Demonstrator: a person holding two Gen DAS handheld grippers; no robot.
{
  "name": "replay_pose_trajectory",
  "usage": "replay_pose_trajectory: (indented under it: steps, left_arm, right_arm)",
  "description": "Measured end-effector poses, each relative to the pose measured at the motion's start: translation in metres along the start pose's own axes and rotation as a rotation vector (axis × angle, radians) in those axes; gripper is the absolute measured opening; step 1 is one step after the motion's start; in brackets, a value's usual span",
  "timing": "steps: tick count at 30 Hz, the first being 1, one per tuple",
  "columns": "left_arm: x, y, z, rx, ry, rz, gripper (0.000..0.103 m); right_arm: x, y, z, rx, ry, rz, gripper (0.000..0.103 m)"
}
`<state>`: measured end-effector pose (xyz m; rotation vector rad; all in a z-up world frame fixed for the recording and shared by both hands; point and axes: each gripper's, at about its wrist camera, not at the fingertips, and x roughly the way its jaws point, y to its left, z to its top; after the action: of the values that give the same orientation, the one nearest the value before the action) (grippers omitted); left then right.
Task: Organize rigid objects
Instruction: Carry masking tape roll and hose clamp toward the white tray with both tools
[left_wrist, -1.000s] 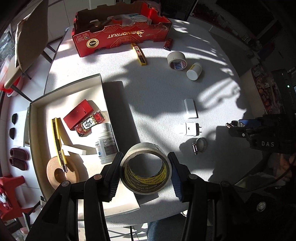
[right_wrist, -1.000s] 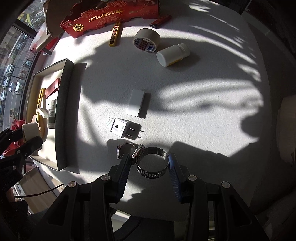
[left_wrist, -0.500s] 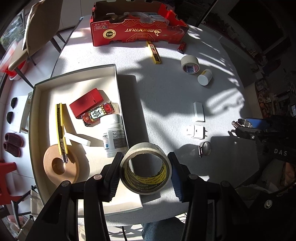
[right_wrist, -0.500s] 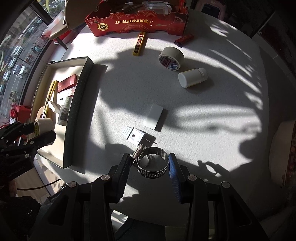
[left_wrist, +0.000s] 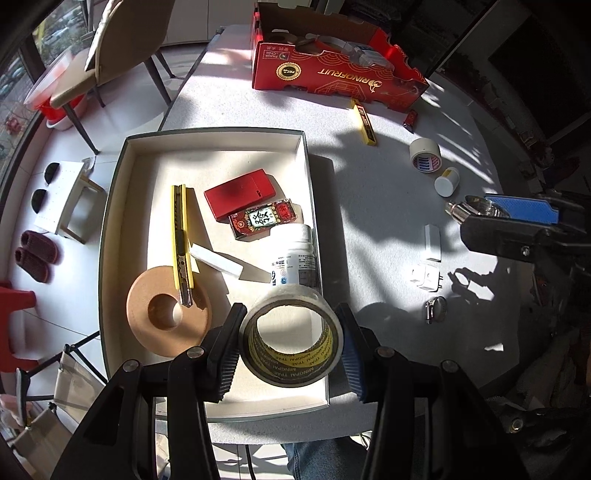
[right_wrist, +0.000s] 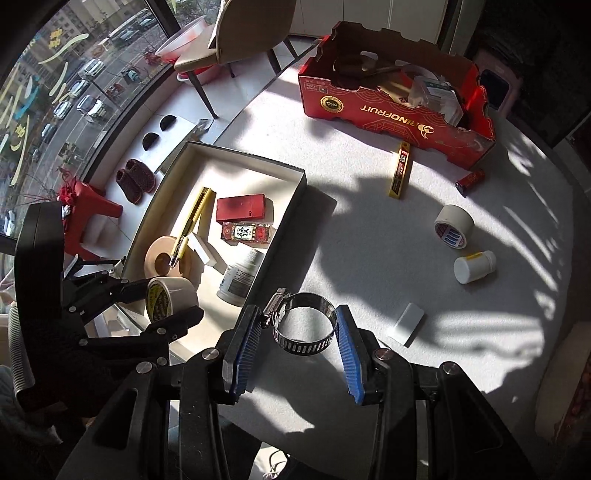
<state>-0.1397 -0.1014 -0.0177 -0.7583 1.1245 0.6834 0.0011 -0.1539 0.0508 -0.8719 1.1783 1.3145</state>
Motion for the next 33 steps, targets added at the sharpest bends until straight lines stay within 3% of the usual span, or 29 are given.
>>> replay_pose_trajectory:
  steps: [8,33]
  left_arm:
    - [-0.004,0.021,-0.009,-0.049,-0.003,0.015,0.052]
    - [0.004,0.024,-0.004,-0.033,0.01,0.013,0.052]
  right_arm:
    - [0.013,0.03,0.006,-0.034,0.022,0.05,0.043]
    - [0.023,0.027,0.011,-0.001,0.051,0.058,0.043]
